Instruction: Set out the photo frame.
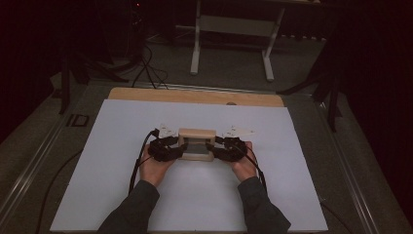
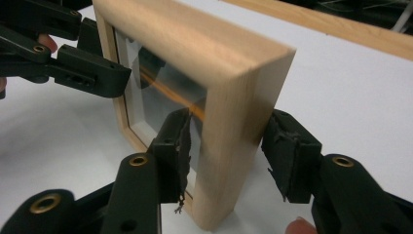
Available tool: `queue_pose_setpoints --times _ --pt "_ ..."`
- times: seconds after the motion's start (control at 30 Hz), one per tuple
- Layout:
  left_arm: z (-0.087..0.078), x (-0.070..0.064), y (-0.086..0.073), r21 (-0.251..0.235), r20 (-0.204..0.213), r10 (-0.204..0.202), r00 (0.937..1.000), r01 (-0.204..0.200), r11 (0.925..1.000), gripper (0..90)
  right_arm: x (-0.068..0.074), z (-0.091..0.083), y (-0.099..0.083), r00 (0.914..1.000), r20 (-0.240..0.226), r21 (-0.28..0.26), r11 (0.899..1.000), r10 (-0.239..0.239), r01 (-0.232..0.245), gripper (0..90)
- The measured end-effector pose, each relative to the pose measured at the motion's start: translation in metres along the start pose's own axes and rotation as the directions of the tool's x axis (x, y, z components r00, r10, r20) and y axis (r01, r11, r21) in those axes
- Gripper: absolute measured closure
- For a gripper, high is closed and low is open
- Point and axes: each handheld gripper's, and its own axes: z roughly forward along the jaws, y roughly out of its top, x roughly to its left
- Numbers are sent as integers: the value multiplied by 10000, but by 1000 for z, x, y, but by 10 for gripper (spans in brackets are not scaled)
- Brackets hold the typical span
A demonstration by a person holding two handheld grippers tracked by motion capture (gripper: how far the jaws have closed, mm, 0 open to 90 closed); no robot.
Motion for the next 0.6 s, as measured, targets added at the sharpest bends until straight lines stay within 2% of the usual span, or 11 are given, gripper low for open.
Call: queue_pose_setpoints --times 0.2,0.4,0.6 --pt "6 0 -6 348 -7 -31 10000 31 9994 539 -3 2 -3 9999 92 110 9999 98 -99 555" --pt "7 0 -7 451 -30 -155 9999 156 9989 546 -5 4 -2 9997 110 120 9997 210 -211 555" --pt "6 -2 -8 513 -88 -197 9998 201 9985 551 -7 5 -2 9999 74 85 9999 124 -124 555"
